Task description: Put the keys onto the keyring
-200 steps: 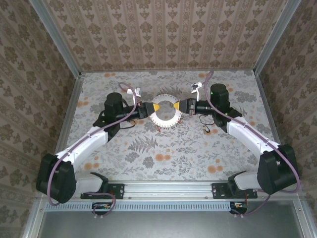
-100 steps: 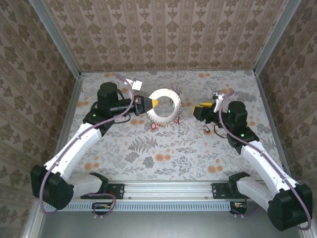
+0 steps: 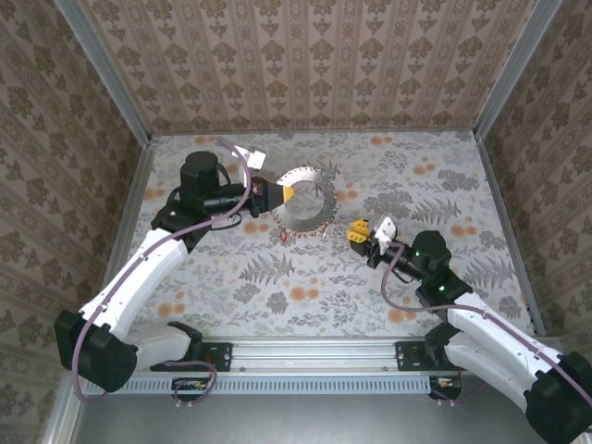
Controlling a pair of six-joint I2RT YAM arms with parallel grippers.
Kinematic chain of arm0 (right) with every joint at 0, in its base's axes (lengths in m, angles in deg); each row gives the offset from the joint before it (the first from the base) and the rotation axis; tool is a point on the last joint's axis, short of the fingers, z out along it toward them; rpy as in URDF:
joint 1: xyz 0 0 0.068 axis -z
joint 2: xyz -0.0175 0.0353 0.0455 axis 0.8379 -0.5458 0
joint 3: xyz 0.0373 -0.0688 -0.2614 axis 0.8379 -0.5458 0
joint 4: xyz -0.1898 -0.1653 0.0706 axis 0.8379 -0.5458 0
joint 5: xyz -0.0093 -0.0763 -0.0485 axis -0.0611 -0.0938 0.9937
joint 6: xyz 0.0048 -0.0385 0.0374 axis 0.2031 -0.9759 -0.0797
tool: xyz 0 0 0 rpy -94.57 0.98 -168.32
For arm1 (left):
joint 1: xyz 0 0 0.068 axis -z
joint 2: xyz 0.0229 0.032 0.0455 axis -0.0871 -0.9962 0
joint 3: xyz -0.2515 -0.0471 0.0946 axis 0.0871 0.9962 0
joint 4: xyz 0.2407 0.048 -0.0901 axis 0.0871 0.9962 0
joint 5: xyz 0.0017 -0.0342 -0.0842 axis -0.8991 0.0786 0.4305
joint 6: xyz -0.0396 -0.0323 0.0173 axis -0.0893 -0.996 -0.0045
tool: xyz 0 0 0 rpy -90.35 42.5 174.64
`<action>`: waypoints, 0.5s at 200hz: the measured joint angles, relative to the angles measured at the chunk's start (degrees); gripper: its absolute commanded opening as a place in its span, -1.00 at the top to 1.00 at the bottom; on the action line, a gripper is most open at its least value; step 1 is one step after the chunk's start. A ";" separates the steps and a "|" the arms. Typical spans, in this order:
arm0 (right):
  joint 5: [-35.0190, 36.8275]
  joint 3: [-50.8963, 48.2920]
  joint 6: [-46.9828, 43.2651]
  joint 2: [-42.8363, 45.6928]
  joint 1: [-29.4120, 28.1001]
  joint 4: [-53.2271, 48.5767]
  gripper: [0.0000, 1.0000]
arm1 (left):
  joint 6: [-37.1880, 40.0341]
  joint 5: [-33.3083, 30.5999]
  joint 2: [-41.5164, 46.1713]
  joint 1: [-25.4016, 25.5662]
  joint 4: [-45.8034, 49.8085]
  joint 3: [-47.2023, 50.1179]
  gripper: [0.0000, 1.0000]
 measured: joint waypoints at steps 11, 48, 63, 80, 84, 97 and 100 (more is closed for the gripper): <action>1.51 -0.33 -2.05 -0.04 -2.25 2.10 0.69 | 0.24 0.00 0.00 0.00 0.04 -0.28 1.00; 5.70 -0.50 -7.89 -2.21 -8.41 7.91 0.67 | 0.85 0.04 0.09 -0.02 0.26 -0.28 1.00; 6.67 -0.50 -9.16 -3.39 -9.51 9.18 0.65 | 0.90 0.07 0.09 -0.02 0.31 -0.28 1.00; 7.78 -0.50 -10.36 -4.66 -10.34 10.21 0.63 | 1.07 0.26 0.09 -0.02 0.50 -0.31 1.00; 7.93 -0.48 -10.60 -4.90 -10.51 10.40 0.63 | 1.09 0.31 0.09 -0.02 0.59 -0.31 1.00; 8.22 -0.48 -11.06 -5.51 -10.80 10.97 0.62 | 1.29 0.48 0.09 -0.02 1.01 -0.35 1.00; 8.24 -0.48 -11.26 -5.60 -10.86 11.08 0.62 | 1.31 0.48 0.09 -0.02 1.07 -0.35 1.00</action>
